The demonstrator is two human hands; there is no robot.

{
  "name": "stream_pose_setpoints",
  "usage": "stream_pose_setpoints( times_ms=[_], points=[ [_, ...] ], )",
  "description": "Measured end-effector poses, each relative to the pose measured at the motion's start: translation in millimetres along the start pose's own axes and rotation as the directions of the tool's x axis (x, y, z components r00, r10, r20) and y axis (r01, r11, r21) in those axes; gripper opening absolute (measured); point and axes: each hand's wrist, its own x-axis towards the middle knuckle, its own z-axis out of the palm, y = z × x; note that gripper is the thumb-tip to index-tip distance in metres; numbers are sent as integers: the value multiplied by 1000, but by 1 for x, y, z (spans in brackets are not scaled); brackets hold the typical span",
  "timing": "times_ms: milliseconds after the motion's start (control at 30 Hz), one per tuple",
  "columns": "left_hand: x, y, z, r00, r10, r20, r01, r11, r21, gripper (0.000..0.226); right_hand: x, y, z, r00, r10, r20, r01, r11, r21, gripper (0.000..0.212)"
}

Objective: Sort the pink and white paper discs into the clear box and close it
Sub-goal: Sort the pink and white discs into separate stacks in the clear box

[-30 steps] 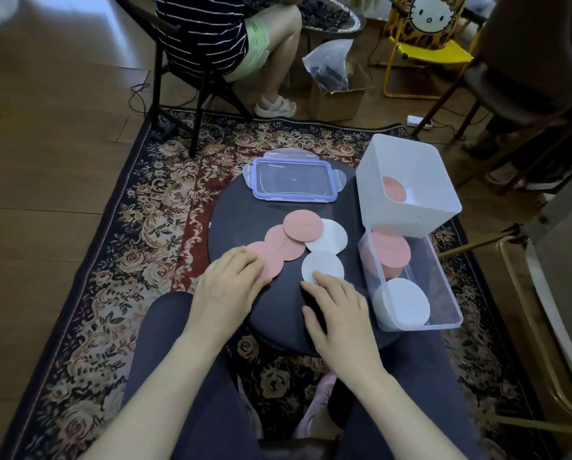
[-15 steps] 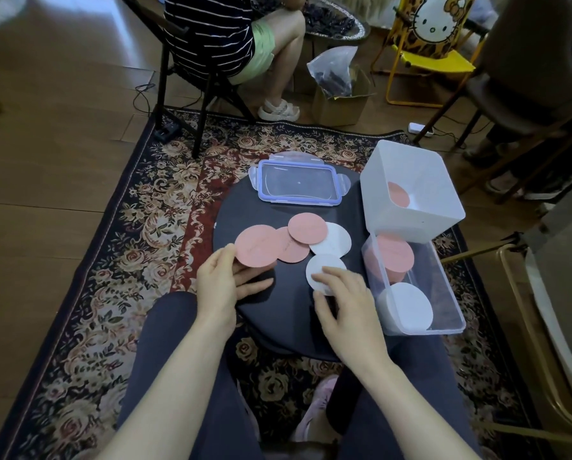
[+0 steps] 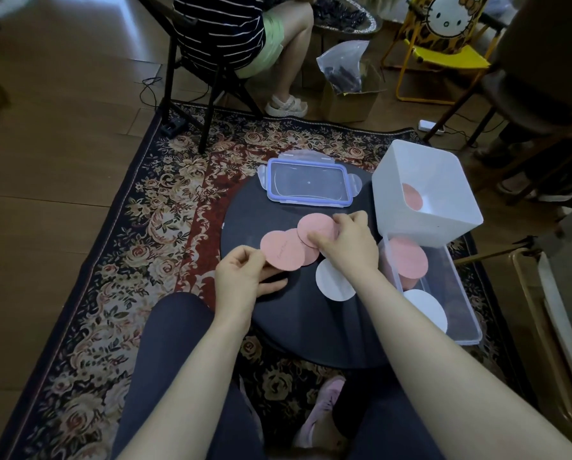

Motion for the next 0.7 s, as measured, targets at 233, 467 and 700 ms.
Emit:
stream_pose_setpoints(
  times_ms=[233, 467, 700],
  points=[
    [0, -2, 0, 1000, 15, 6, -15, 1000, 12, 26, -7, 2, -3, 980, 9, -197, 57, 943, 329, 8],
    [-2, -4, -6, 993, 61, 97, -64, 998, 21, 25, -41, 4, -17, 979, 152, 138, -198, 528, 826, 8],
    [-5, -5, -12, 981, 86, 173, -88, 996, -1, 24, -64, 8, -8, 963, 84, 254, -261, 511, 819, 6]
  ],
)
